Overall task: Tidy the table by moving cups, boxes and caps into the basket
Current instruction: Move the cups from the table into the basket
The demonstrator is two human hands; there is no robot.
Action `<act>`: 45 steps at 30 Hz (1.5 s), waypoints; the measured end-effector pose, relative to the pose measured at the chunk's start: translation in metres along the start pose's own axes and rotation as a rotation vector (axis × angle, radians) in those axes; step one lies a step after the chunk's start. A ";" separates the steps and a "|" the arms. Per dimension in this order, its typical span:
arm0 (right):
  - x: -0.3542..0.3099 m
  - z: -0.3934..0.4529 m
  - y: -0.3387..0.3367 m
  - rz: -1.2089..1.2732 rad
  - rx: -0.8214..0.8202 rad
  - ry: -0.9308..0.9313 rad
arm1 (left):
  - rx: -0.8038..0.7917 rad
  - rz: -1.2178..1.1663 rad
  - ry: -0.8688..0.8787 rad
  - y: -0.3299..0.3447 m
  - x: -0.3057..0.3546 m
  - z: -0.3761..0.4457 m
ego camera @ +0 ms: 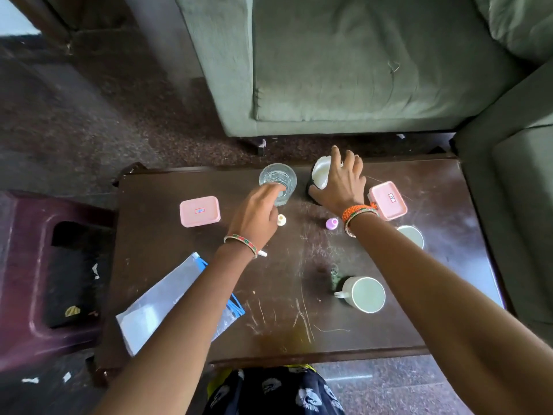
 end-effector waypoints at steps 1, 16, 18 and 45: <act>-0.004 -0.007 -0.004 0.014 0.040 -0.020 | 0.004 -0.004 0.011 0.002 0.007 -0.002; 0.063 -0.172 0.027 0.181 0.225 0.037 | -0.223 -0.249 0.008 0.081 0.064 -0.089; 0.094 -0.189 0.045 0.215 0.205 0.108 | -0.273 -0.208 -0.018 0.093 0.059 -0.104; 0.065 -0.171 0.069 0.572 -0.123 -0.083 | -0.380 -0.349 -0.398 0.110 0.057 -0.085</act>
Point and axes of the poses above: each hand's wrist, its own z-axis towards the middle knuckle, its own y-axis out of the palm, x = y × z, the point moved 3 cm from there along z, towards the middle knuckle, and after that the axes turned 14 degrees about -x, right-handed, at the moved point
